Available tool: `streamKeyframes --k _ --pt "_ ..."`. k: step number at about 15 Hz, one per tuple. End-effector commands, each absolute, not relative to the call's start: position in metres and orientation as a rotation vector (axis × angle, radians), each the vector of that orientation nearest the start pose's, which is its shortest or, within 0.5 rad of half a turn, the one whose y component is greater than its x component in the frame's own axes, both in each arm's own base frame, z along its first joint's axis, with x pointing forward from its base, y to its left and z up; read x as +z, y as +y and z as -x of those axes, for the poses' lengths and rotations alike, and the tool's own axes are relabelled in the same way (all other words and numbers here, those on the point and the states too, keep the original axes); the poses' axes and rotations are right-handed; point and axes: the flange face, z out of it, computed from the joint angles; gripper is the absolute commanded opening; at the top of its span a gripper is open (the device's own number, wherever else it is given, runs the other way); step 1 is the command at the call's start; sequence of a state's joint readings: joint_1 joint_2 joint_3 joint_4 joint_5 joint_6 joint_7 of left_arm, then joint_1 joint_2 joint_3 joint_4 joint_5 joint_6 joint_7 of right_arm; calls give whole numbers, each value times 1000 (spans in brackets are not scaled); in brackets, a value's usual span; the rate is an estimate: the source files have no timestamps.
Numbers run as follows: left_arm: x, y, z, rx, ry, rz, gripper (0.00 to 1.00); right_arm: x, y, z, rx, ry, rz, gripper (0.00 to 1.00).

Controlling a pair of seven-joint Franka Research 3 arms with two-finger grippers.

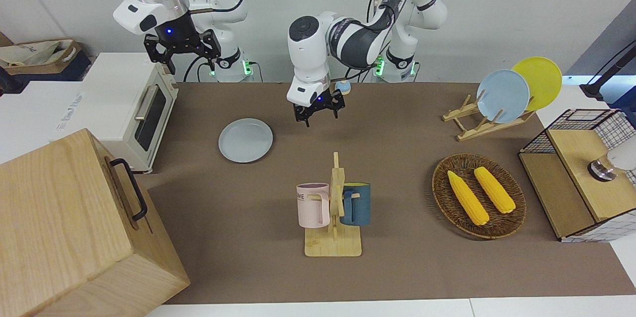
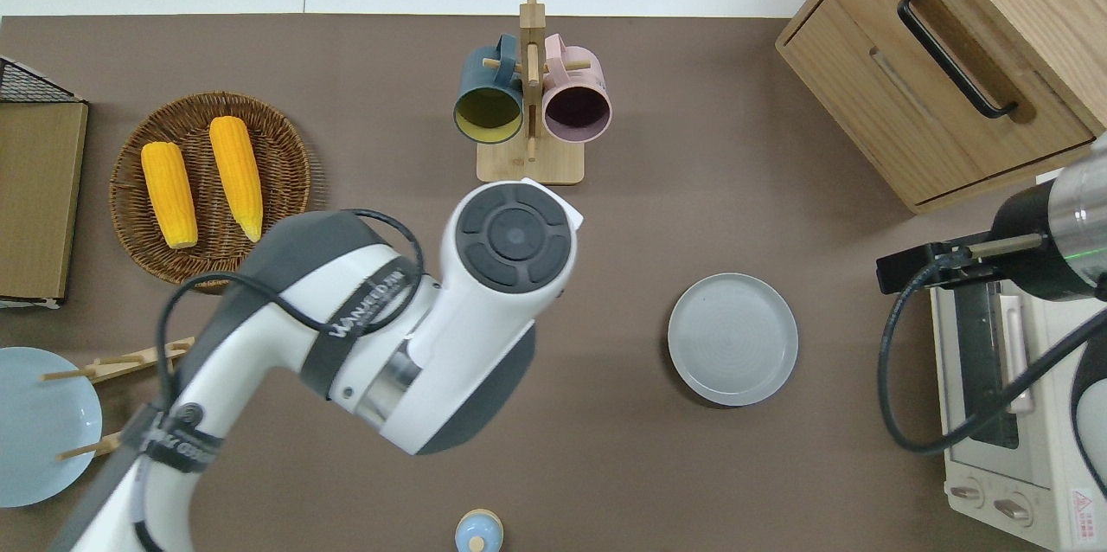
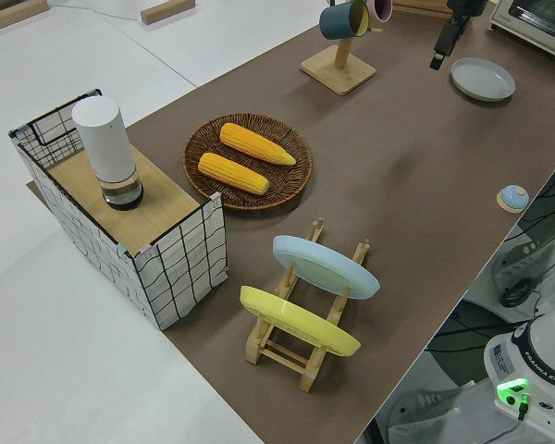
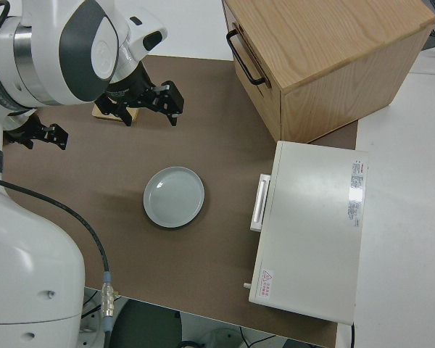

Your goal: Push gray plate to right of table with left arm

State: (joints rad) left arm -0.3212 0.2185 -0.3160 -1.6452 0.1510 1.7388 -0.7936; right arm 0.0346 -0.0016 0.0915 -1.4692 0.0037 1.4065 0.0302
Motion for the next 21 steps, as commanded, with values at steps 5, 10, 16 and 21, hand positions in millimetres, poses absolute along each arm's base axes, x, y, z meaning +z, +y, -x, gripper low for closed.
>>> streamKeyframes --k 5,10,16,21 --pt "526 -207 -545 106 -99 3025 987 661 65 -530 104 -147 3130 983" --pt "537 -119 -562 154 -57 3044 989 661 66 -530 105 -147 3128 983" --pt "541 -34 -571 172 -5 3061 991 661 66 -530 105 -147 3128 983" --pt "541 6 -574 171 52 3118 991 661 66 -529 105 -147 3128 983"
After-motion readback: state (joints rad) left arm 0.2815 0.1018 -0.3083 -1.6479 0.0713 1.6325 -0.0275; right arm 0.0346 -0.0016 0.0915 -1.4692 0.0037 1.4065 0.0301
